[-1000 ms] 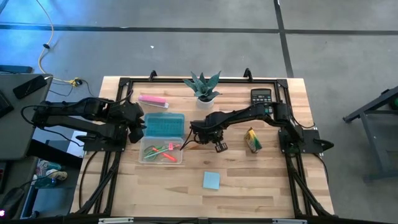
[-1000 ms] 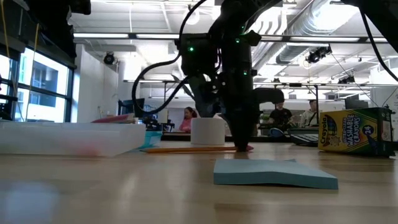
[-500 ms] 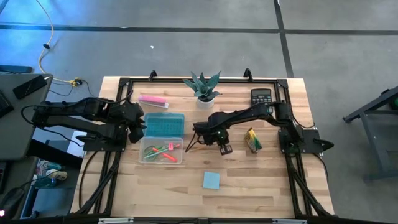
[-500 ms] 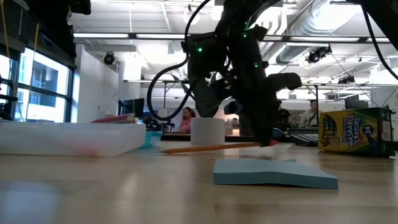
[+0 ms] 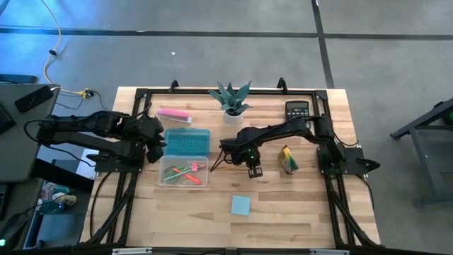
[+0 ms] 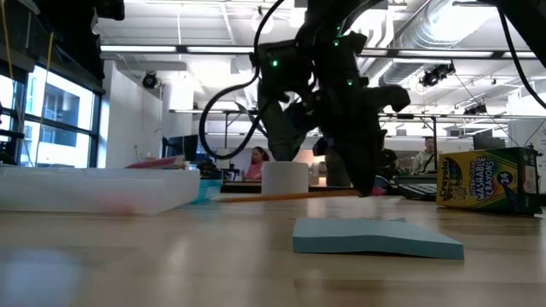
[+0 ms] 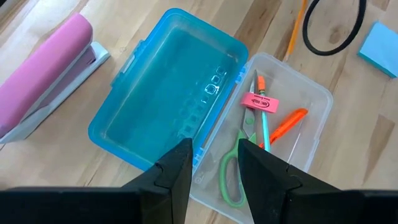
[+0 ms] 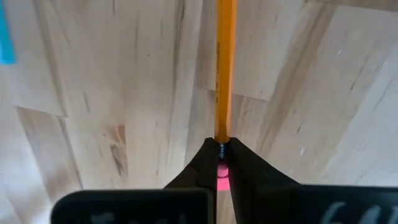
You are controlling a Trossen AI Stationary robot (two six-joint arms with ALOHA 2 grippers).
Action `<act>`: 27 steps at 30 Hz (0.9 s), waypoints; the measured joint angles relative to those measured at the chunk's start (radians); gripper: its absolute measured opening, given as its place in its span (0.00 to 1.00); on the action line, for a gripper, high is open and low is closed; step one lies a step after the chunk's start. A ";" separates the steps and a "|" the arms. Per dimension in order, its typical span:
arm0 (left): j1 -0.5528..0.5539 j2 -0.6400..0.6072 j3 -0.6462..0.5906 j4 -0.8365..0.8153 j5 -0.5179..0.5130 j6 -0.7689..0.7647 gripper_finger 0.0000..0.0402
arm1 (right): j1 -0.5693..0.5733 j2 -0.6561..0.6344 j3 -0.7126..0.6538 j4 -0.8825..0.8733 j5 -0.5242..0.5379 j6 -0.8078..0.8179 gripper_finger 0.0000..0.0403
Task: Pack school essentials
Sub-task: Put the orange pencil into the blue supply box
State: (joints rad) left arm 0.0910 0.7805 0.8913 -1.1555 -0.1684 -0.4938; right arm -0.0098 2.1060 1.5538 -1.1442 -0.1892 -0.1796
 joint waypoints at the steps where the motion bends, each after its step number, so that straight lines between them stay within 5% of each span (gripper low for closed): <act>1: 0.000 0.000 0.000 0.000 0.000 0.000 0.29 | 0.002 -0.006 0.001 -0.003 -0.001 0.004 0.01; 19: 0.000 0.000 0.000 -0.006 0.002 -0.001 0.29 | 0.037 -0.148 0.018 0.099 0.021 0.252 0.01; 27: 0.000 -0.002 -0.045 -0.070 0.116 -0.183 0.29 | 0.052 -0.148 0.156 0.188 0.084 0.279 0.01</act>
State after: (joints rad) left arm 0.0910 0.7781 0.8463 -1.2258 -0.0524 -0.6767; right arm 0.0425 1.9579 1.7097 -0.9561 -0.1054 0.0994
